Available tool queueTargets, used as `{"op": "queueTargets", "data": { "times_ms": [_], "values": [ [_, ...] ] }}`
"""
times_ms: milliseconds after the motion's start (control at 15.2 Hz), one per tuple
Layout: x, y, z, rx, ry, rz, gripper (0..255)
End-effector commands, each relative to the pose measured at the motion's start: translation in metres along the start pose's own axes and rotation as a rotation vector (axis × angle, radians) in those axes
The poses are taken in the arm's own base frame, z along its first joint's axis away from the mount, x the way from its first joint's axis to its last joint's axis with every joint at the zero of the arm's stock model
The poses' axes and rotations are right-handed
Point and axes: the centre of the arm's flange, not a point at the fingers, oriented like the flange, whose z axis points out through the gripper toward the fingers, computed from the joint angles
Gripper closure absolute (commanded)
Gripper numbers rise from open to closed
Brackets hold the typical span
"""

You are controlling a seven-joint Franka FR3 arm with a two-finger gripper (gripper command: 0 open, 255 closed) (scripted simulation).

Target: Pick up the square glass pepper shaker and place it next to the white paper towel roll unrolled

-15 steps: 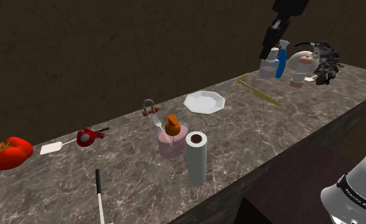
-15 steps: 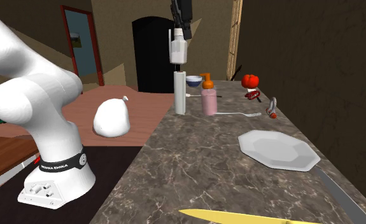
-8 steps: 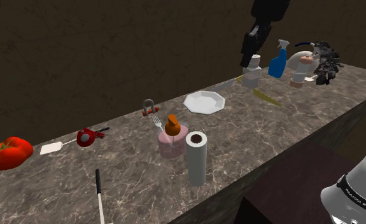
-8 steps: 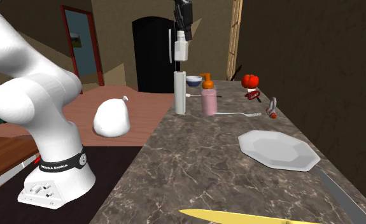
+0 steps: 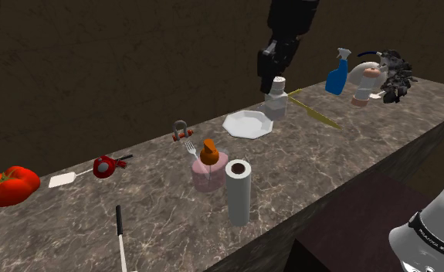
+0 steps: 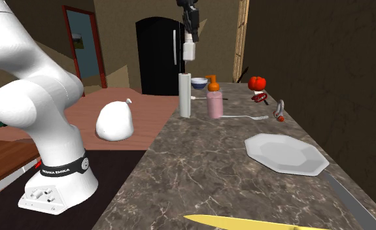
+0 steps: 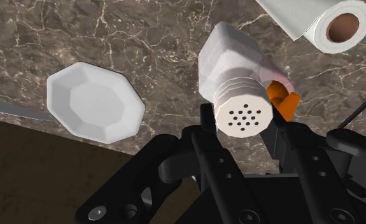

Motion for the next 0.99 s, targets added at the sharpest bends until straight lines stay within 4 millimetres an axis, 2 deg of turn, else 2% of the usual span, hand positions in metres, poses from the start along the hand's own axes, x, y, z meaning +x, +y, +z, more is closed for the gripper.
{"op": "queueTargets", "data": {
  "times_ms": [0,924],
  "values": [
    [0.000,-0.007,0.009,0.001,0.000,0.001,255],
    [-0.015,-0.008,0.081,0.001,0.000,0.001,255]
  ]
}}
